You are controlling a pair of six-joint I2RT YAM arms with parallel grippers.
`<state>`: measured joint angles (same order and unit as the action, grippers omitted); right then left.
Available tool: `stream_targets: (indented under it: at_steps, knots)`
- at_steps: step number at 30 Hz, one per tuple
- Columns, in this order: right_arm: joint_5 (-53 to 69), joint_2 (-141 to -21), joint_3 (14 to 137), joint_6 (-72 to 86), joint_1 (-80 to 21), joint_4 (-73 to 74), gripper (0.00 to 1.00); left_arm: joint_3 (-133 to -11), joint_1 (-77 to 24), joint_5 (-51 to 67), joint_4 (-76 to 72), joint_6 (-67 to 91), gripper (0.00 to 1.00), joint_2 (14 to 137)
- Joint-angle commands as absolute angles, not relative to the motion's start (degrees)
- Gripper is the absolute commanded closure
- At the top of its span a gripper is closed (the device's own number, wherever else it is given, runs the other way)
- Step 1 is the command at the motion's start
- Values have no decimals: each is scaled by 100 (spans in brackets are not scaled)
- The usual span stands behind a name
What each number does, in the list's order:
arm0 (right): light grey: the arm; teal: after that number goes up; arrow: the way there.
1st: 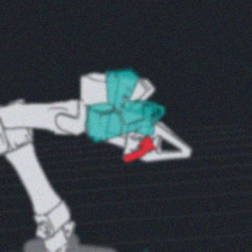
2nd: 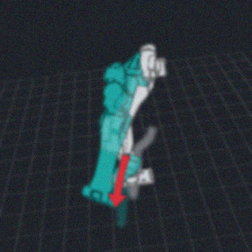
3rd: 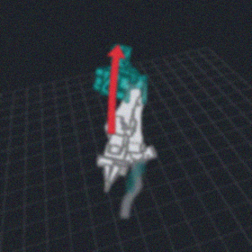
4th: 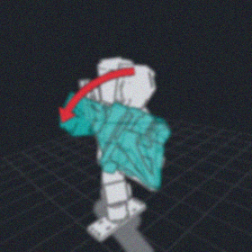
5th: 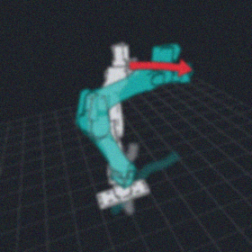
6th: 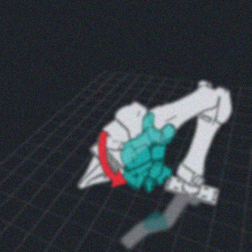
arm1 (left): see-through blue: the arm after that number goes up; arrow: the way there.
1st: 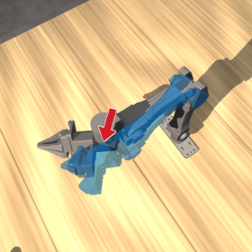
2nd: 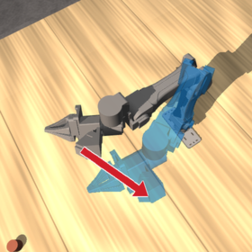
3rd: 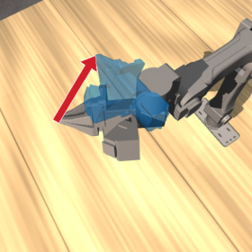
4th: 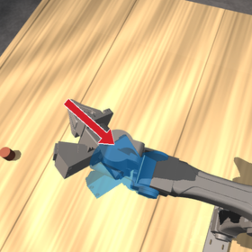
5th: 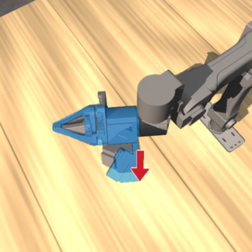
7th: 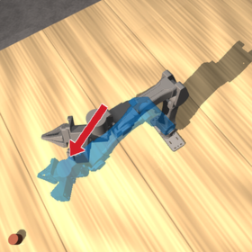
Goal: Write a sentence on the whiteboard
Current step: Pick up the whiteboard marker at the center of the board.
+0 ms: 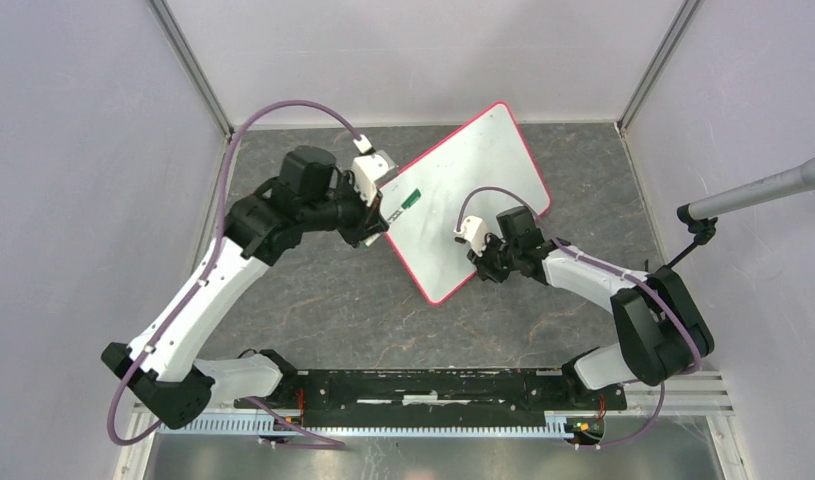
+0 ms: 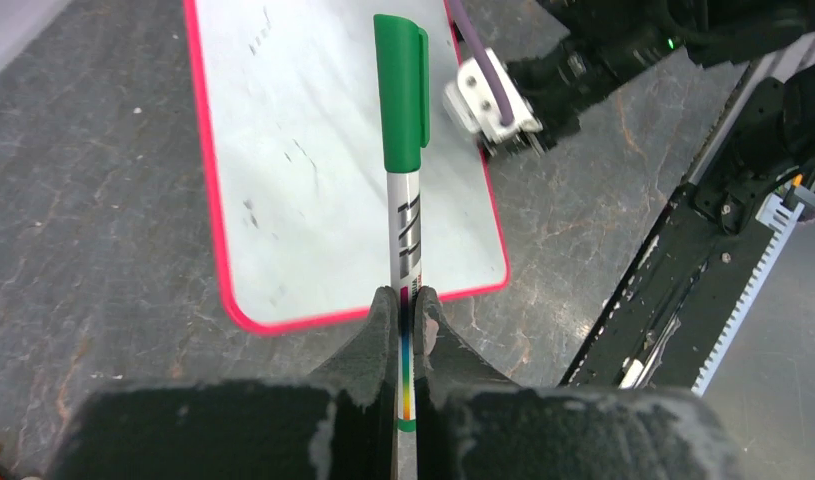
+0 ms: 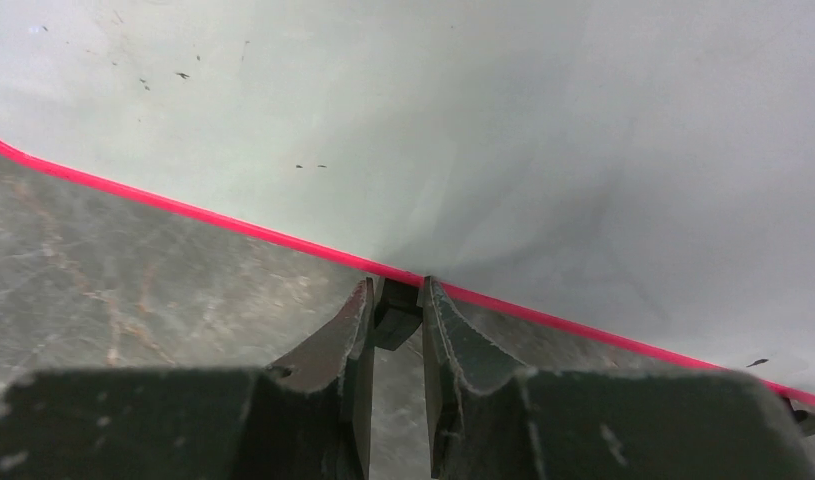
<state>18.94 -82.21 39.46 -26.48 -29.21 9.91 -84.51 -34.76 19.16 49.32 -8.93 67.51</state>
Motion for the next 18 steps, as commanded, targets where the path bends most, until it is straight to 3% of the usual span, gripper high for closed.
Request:
stream_targets:
  at_steps: [1, 2, 3, 7, 13, 18]
  knots:
    - [2713, -8227, 3652, -2399, -3516, 1253, 75, -8745, -3267, 2008, 5077, -640, 98, 6617]
    - [2783, -8228, 3670, -2401, -3569, 1313, 59, -8763, -3225, 2004, 5075, -619, 98, 6622]
    - [2912, -8205, 3726, -2412, -3583, 1386, 49, -8782, -3190, 2017, 5063, -597, 98, 6639]
    - [3130, -7798, 4055, -2687, -3578, 1933, 31, -8815, -3051, 2113, 5058, -528, 98, 6708]
    - [2299, -7051, 4280, -2947, -3041, 2171, 31, -8983, -2957, 2186, 5037, -502, 98, 6827]
    - [1972, -7390, 4662, -3212, -2075, 2430, 35, -9019, -2936, 2241, 4992, -457, 98, 6896]
